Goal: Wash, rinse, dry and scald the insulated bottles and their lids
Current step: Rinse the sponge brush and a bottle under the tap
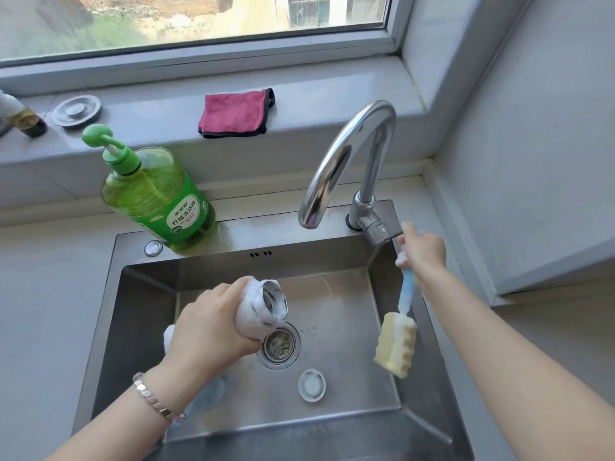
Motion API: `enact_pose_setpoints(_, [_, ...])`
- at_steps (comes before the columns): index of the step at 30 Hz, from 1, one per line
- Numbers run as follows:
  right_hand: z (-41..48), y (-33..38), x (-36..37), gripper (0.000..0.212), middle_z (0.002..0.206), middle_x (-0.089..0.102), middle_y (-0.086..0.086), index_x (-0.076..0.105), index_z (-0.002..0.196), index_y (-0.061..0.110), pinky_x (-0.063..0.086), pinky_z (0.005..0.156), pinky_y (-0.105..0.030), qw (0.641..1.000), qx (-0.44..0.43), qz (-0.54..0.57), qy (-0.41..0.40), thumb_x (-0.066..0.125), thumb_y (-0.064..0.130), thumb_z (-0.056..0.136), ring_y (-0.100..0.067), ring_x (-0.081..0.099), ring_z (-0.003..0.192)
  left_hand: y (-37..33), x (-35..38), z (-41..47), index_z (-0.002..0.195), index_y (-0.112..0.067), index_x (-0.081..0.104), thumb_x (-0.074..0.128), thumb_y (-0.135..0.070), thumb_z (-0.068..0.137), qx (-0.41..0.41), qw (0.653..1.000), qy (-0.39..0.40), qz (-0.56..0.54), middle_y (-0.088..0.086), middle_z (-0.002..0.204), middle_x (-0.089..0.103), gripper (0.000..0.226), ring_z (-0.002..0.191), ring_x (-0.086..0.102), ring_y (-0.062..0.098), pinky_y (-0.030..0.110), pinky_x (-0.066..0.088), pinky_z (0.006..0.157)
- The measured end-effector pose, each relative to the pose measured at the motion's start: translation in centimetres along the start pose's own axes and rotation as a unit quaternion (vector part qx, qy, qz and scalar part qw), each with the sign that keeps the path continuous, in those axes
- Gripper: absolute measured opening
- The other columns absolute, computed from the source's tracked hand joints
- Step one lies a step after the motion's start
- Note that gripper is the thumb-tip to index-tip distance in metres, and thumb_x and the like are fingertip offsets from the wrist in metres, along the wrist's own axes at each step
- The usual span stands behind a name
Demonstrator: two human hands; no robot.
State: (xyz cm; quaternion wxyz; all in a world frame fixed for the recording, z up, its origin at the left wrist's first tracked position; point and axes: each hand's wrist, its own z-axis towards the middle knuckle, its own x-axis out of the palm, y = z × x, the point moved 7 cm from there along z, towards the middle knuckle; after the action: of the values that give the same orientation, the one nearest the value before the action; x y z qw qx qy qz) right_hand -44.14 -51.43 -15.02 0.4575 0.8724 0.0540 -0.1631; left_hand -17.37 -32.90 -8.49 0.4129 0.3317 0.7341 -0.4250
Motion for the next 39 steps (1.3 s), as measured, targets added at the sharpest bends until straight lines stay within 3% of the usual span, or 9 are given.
enact_pose_setpoints(5, [-3.1,-1.1,-0.2,0.027,0.063,0.041,-0.004,0.049,0.073,0.005,0.032,0.043,-0.016,0.975,0.047,0.211,0.052,0.044,0.017,0.098,-0.006,0.034,0.036,1.3,0.1,-1.2,0.11,-0.037,0.052,0.063,-0.039,0.05,-0.024,1.0,-0.002,-0.013,-0.01,0.087,0.054,0.061,0.086,0.05,0.019,0.031,0.04,0.07])
enact_pose_setpoints(9, [-6.5,-2.5,0.6,0.034,0.082,0.056,-0.008,0.044,0.09,-0.001,0.049,0.077,-0.031,0.925,0.143,0.346,0.067,0.03,0.027,0.102,-0.017,0.045,0.072,3.1,0.4,-3.0,0.109,-0.037,0.053,0.071,-0.035,0.055,-0.031,0.999,0.001,-0.014,-0.009,0.088,0.056,0.056,0.084,0.053,0.019,0.032,0.044,0.071])
enact_pose_setpoints(14, [-10.7,-3.9,2.3,0.051,0.046,0.041,0.001,0.064,0.088,0.01,0.04,0.058,-0.023,0.918,0.219,0.275,0.185,0.025,0.039,0.101,-0.009,0.031,0.051,6.1,-0.2,-5.7,0.102,-0.039,0.052,0.071,-0.029,0.053,-0.056,0.998,-0.012,-0.036,-0.011,0.089,0.058,0.054,0.084,0.054,0.019,0.034,0.045,0.07])
enact_pose_setpoints(24, [-16.7,-6.8,1.5,0.024,0.082,0.073,-0.007,0.06,0.109,0.0,0.054,0.06,-0.016,0.939,0.037,0.09,0.328,0.058,0.004,0.086,-0.007,0.067,0.065,8.3,-0.1,-8.9,0.097,-0.037,0.052,0.069,-0.027,0.056,-0.073,0.996,-0.014,-0.056,-0.009,0.083,0.057,0.045,0.078,0.054,0.019,0.036,0.048,0.069])
enact_pose_setpoints(29, [-18.0,-8.6,3.2,0.034,0.068,0.059,-0.006,0.051,0.099,0.003,0.044,0.045,-0.017,0.924,0.084,0.034,0.371,0.036,-0.02,0.08,-0.01,0.054,0.047,8.2,-0.1,-9.3,0.1,-0.037,0.051,0.071,-0.025,0.056,-0.072,0.995,-0.007,-0.064,-0.008,0.086,0.058,0.049,0.08,0.055,0.019,0.036,0.049,0.071])
enact_pose_setpoints(32, [-17.7,-8.8,4.6,0.039,0.051,0.045,0.002,0.044,0.106,0.011,0.018,0.037,-0.016,0.926,0.023,-0.082,0.368,0.032,-0.007,0.074,-0.007,0.029,0.037,8.2,-0.2,-9.4,0.1,-0.038,0.051,0.071,-0.026,0.056,-0.071,0.995,-0.005,-0.068,-0.009,0.086,0.057,0.05,0.08,0.055,0.019,0.036,0.049,0.071])
enact_pose_setpoints(34, [-17.8,-8.7,5.8,0.033,0.044,0.04,0.006,0.046,0.116,0.03,0.014,0.036,-0.013,0.917,0.01,-0.089,0.389,0.041,0.011,0.089,-0.004,0.024,0.034,8.3,-0.2,-9.5,0.1,-0.038,0.051,0.071,-0.026,0.056,-0.069,0.995,-0.005,-0.069,-0.009,0.086,0.058,0.049,0.081,0.055,0.02,0.037,0.049,0.071])
enact_pose_setpoints(36, [-18.1,-8.5,6.6,0.024,0.041,0.033,0.008,0.047,0.119,0.039,0.017,0.034,-0.013,0.917,-0.01,-0.072,0.392,0.037,0.027,0.1,-0.003,0.022,0.033,8.4,-0.1,-9.5,0.1,-0.037,0.052,0.071,-0.027,0.056,-0.069,0.995,-0.005,-0.069,-0.009,0.086,0.058,0.049,0.081,0.055,0.021,0.038,0.05,0.071])
enact_pose_setpoints(39, [-18.6,-8.6,7.2,0.026,0.055,0.053,0.003,0.052,0.121,0.015,0.037,0.041,-0.015,0.91,-0.027,-0.037,0.413,0.042,0.01,0.098,-0.005,0.041,0.039,8.7,0.0,-9.5,0.099,-0.036,0.052,0.071,-0.027,0.058,-0.075,0.995,-0.004,-0.067,-0.008,0.085,0.058,0.046,0.08,0.055,0.021,0.038,0.049,0.071])
